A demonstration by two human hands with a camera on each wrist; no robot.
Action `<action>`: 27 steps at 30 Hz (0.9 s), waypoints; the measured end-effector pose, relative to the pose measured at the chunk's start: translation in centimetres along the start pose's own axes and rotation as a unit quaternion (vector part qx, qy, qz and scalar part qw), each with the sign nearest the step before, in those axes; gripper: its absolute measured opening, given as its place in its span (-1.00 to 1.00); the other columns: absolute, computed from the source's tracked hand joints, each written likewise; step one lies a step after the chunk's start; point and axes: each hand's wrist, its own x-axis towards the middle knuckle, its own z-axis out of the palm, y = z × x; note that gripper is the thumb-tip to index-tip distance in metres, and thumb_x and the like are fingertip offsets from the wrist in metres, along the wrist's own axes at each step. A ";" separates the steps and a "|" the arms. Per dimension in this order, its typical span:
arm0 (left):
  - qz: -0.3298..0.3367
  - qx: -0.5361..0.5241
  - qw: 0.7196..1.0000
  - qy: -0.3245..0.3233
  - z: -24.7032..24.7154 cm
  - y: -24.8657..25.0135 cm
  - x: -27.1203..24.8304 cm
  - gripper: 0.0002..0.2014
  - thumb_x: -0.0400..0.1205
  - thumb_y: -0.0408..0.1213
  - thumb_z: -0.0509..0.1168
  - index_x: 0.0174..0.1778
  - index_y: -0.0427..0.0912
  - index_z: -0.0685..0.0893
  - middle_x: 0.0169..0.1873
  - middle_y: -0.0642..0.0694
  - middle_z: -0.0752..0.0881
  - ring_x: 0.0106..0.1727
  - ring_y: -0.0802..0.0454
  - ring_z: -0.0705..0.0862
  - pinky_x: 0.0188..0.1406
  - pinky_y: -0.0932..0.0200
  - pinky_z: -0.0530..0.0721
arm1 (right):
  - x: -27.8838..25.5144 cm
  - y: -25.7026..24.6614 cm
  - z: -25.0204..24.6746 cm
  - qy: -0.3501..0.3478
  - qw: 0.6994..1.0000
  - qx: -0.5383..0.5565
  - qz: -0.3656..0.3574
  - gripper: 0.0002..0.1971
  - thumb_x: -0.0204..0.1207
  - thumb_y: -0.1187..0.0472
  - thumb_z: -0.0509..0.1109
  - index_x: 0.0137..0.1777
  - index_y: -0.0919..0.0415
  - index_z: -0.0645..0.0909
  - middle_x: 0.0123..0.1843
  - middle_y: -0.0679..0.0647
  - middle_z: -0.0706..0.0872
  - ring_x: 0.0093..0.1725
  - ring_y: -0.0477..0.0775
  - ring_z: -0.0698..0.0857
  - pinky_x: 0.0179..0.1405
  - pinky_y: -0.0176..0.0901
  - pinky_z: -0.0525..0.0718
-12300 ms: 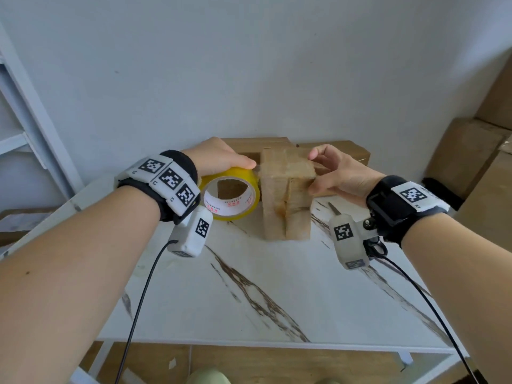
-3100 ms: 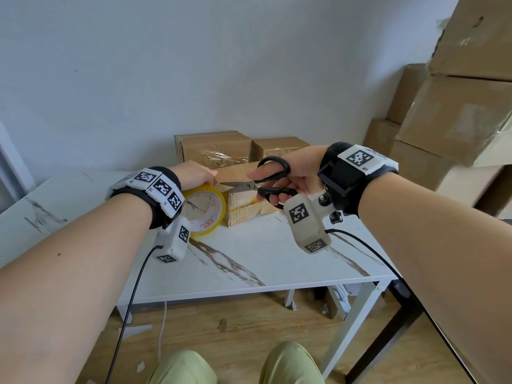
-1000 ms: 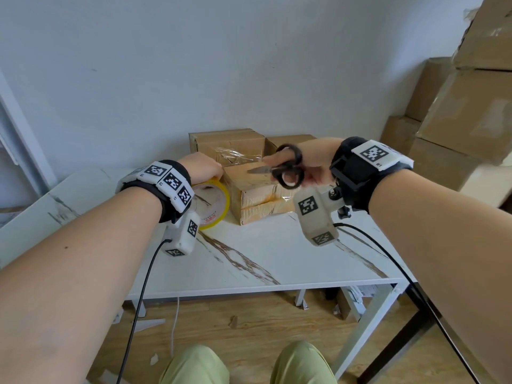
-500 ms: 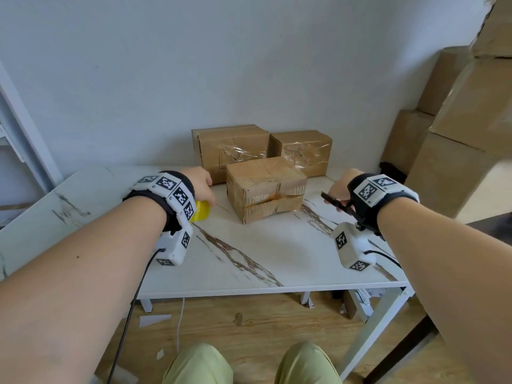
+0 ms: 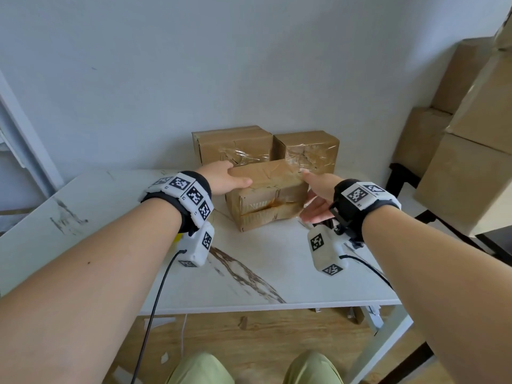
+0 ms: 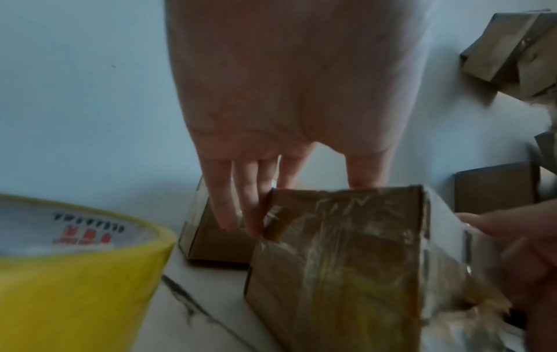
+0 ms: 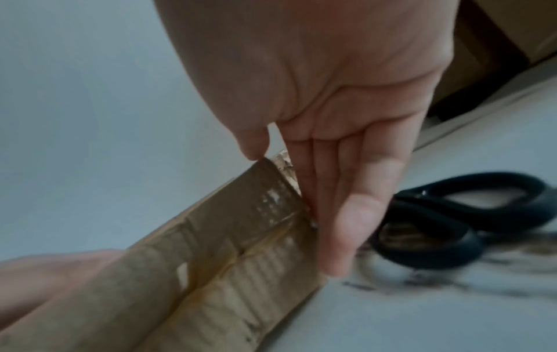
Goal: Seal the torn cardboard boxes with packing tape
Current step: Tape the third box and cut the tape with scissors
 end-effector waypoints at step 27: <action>-0.118 -0.289 0.948 -0.058 -1.0 -0.3 -2.9 -0.64 0.73 -0.09 0.10 0.17 -0.35 0.51 -0.18 -0.25 0.70 -0.23 -0.18 0.72 -0.23 0.03 0.70 | -0.8 -1.9 3.5 -0.122 0.986 -0.086 -0.070 -0.31 0.39 -0.35 0.36 0.40 0.05 0.42 0.26 0.19 0.61 0.12 0.26 0.66 0.08 0.13 0.66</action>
